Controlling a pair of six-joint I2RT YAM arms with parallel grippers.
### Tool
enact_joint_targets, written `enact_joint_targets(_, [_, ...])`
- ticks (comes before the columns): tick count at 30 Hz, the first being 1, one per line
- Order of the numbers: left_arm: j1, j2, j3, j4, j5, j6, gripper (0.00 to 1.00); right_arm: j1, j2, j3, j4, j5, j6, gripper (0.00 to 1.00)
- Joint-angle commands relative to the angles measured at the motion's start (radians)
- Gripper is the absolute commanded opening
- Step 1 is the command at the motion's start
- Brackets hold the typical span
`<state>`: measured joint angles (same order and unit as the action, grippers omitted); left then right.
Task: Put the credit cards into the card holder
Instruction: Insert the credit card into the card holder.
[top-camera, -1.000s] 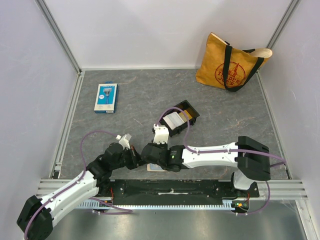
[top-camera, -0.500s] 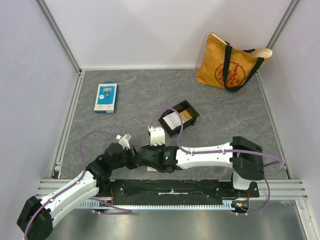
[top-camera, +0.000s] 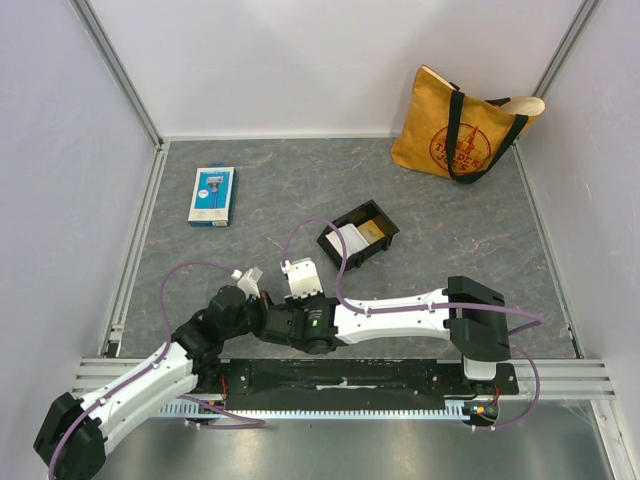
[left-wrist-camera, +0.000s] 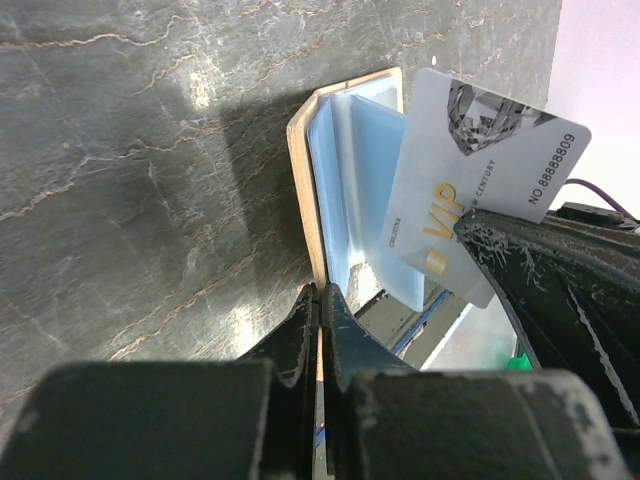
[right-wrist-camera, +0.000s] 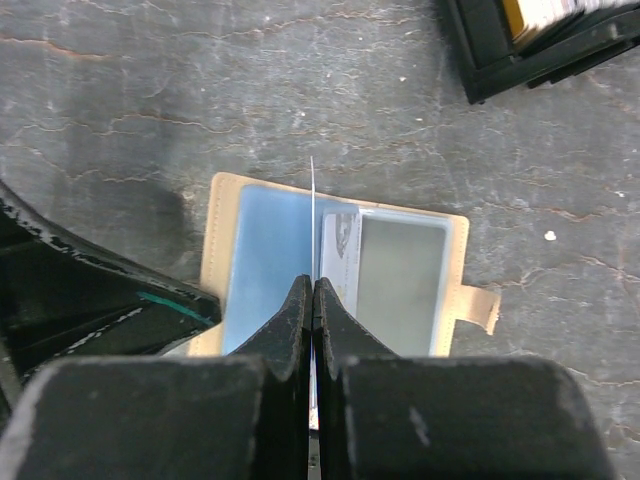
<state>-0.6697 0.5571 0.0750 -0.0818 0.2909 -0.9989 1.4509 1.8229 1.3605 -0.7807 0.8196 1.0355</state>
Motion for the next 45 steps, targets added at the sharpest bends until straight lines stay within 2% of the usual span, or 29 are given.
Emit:
enact_joint_targets(1, [-0.002,-0.005,0.002,0.008,0.016,-0.015,0.02,0.008,0.003,0.043,-0.087,0.093,0.028,0.0])
enact_joint_targets(8, [-0.001,-0.003,-0.009,0.008,0.002,-0.018,0.02,0.003,-0.056,-0.017,-0.092,0.098,0.047,0.0])
enact_joint_targets(15, [-0.001,0.02,-0.021,0.013,-0.01,-0.015,0.02,-0.047,-0.181,-0.201,-0.048,0.015,0.107,0.0])
enact_joint_targets(20, [-0.001,0.046,-0.024,0.013,-0.027,-0.012,0.02,-0.072,-0.342,-0.322,0.124,-0.048,0.066,0.0])
enact_joint_targets(22, [-0.001,0.063,-0.027,0.011,-0.041,-0.012,0.02,-0.118,-0.404,-0.386,0.226,-0.144,0.028,0.0])
enact_joint_targets(26, [-0.002,0.105,-0.049,0.045,-0.05,-0.023,0.02,-0.19,-0.487,-0.556,0.542,-0.374,-0.04,0.0])
enact_joint_targets(30, [-0.002,0.136,-0.057,0.063,-0.053,-0.026,0.02,-0.239,-0.481,-0.658,0.734,-0.545,-0.014,0.0])
enact_joint_targets(36, [-0.001,0.136,-0.058,0.063,-0.058,-0.032,0.02,-0.25,-0.427,-0.735,0.917,-0.62,0.024,0.0])
enact_joint_targets(45, [-0.001,0.112,-0.069,0.051,-0.055,-0.047,0.02,-0.267,-0.421,-0.814,0.985,-0.61,0.084,0.0])
